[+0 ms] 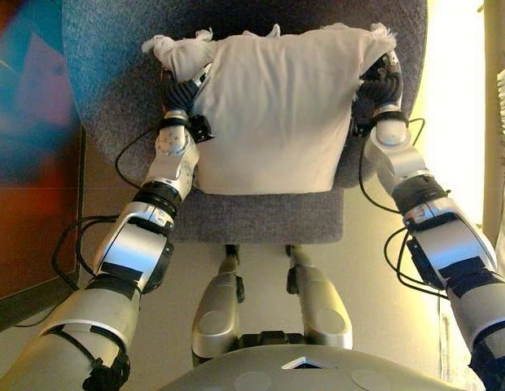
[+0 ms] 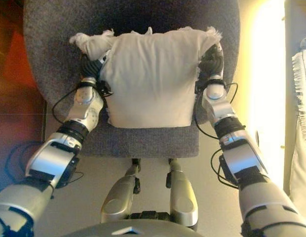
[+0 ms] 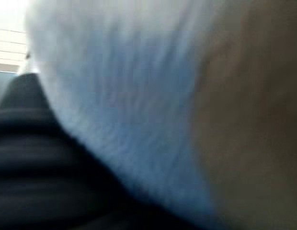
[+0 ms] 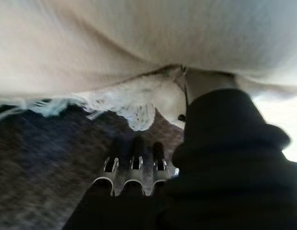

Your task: Pick up the cushion and take it to the sofa

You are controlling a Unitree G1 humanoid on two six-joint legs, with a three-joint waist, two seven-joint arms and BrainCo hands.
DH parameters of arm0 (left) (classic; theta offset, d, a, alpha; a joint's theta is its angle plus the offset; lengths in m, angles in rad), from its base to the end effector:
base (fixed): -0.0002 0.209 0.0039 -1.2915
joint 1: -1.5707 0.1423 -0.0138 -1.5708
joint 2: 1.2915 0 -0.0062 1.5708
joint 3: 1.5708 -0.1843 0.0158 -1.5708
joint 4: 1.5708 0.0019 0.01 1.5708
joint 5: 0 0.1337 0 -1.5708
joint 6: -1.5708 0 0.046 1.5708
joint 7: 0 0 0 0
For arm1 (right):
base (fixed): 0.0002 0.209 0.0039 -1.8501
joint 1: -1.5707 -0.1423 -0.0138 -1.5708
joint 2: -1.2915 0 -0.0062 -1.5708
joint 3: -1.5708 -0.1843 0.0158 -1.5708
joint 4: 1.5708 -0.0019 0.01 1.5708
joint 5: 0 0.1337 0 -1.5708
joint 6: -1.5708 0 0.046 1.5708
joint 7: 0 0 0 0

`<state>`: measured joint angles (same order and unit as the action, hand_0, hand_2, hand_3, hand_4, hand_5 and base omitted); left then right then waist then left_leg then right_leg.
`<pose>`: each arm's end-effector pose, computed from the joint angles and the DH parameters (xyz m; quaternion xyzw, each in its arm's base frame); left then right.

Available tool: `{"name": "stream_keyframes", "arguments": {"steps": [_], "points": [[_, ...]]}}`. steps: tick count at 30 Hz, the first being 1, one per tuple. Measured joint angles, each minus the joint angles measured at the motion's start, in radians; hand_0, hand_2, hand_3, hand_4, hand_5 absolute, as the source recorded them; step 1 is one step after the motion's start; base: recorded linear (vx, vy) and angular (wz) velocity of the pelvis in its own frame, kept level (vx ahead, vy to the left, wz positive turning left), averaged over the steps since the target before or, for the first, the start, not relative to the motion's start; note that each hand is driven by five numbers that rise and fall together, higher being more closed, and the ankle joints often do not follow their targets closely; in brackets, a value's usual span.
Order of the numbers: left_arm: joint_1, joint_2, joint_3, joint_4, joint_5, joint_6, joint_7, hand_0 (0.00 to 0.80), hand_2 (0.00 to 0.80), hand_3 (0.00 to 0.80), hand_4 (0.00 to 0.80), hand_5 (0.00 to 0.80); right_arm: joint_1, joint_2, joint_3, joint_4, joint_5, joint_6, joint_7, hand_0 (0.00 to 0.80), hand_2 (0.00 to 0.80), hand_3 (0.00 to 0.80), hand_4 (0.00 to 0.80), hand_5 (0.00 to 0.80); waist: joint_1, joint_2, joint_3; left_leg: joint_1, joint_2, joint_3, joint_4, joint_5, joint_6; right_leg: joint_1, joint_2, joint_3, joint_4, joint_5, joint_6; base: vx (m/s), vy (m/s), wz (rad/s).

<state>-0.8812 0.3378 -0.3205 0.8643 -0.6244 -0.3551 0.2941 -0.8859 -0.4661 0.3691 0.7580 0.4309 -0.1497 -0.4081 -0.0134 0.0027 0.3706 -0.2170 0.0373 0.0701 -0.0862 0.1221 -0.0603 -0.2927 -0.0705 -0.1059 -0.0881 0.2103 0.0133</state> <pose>0.3422 0.1612 0.1398 -0.0641 -0.1367 0.0778 0.9855 0.3423 -0.1813 0.1554 -0.0941 -0.1182 -0.1229 0.9809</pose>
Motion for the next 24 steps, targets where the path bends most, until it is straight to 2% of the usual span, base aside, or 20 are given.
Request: {"name": "stream_keyframes", "arguments": {"steps": [6, 12, 17, 20, 24], "points": [[0.138, 0.012, 0.042, -0.158, 0.022, -0.027, 0.009, 0.000, 0.000, 0.000, 0.000, 0.000, 0.107, -0.022, -0.043, -0.155, -0.085, 0.000, -0.009, 0.000, 0.000, 0.000, 0.000, 0.000, 0.002, 0.000, 0.000, 0.051, 0.000, -0.001, -0.002, 0.000, 0.000, 0.058, -0.002, -0.016, -0.001, -0.007, 0.003, 0.076, 0.019, 0.07], [0.332, 0.042, 0.127, -0.441, 0.066, -0.034, 0.006, 0.000, 0.000, 0.000, 0.000, 0.000, 0.294, -0.022, -0.166, -0.420, -0.192, 0.000, 0.020, 0.000, 0.000, 0.000, 0.000, 0.000, 0.003, 0.000, -0.001, 0.106, 0.002, -0.020, -0.004, -0.010, 0.001, 0.123, -0.002, -0.031, -0.002, -0.028, 0.009, 0.132, -0.003, 0.10], [0.544, 0.042, 0.219, -0.711, 0.142, -0.046, -0.010, 0.000, 0.000, 0.000, 0.000, 0.000, 0.508, -0.016, -0.276, -0.632, -0.266, -0.023, 0.098, 0.000, 0.000, 0.000, 0.000, 0.000, 0.007, 0.003, -0.005, 0.174, 0.004, -0.025, -0.002, -0.029, 0.002, 0.195, -0.001, -0.042, -0.002, -0.043, 0.007, 0.176, -0.007, 0.04], [0.616, 0.032, 0.271, -0.784, 0.143, -0.065, -0.025, 0.000, 0.000, 0.000, 0.000, 0.000, 0.590, -0.016, -0.319, -0.704, -0.288, -0.042, 0.145, 0.000, 0.000, 0.000, 0.000, 0.000, 0.010, 0.014, -0.039, 0.207, 0.005, -0.026, -0.002, -0.036, 0.002, 0.230, -0.001, -0.044, -0.002, -0.054, 0.011, 0.110, -0.016, 0.04], [0.666, 0.032, 0.282, -0.807, 0.164, -0.066, -0.080, 0.000, 0.000, 0.000, 0.000, 0.000, 0.639, -0.018, -0.338, -0.769, -0.291, -0.081, 0.181, 0.000, 0.000, 0.000, 0.000, 0.000, 0.025, 0.027, -0.124, 0.249, 0.006, -0.025, -0.003, -0.054, 0.003, 0.273, 0.000, -0.044, -0.002, -0.073, 0.015, 0.097, -0.008, 0.01]]}}
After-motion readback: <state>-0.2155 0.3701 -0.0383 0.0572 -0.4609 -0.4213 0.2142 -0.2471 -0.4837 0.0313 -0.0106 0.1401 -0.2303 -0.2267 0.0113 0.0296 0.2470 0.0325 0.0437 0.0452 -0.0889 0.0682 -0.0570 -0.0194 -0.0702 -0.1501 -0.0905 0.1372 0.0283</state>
